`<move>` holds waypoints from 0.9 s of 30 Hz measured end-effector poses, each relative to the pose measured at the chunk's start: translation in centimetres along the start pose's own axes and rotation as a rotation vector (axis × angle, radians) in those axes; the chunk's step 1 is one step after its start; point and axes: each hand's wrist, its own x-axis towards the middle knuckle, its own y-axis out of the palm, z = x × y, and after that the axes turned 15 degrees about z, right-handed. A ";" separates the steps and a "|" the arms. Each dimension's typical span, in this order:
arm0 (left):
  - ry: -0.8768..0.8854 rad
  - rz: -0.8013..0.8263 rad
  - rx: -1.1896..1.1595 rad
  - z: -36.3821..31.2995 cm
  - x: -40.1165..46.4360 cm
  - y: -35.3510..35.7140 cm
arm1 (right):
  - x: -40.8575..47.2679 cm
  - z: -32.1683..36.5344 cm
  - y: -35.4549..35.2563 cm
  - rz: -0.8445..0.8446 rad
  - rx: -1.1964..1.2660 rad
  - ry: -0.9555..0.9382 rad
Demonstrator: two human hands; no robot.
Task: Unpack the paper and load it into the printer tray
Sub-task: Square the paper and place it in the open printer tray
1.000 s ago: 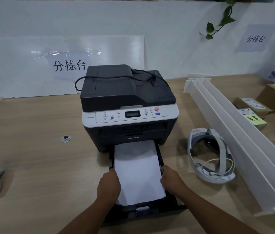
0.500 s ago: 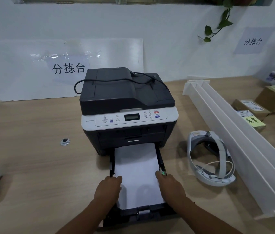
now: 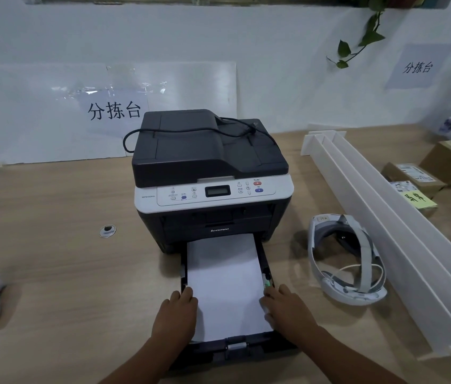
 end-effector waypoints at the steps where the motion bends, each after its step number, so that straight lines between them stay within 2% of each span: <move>1: 0.010 0.008 -0.010 0.0 0.0 0.1 | -0.1 0.0 0.1 0.018 0.000 -0.003; 6: 0.030 0.005 -0.073 0.2 -0.1 0.6 | -0.3 0.4 -0.2 0.023 0.075 0.018; 13: 0.038 -0.022 -0.001 -0.1 -0.2 1.2 | -0.1 0.2 -0.5 0.072 -0.003 -0.042; 18: 0.016 0.001 -0.058 0.0 -0.4 1.0 | -0.3 0.3 -0.5 0.095 0.022 -0.034; 23: -0.046 -0.077 -0.411 -0.1 -1.9 0.0 | -1.1 0.6 -0.5 0.020 0.268 -0.015; 27: -0.228 -0.146 -0.929 -0.3 -3.2 -0.7 | -1.8 1.3 -1.7 -0.062 0.592 0.172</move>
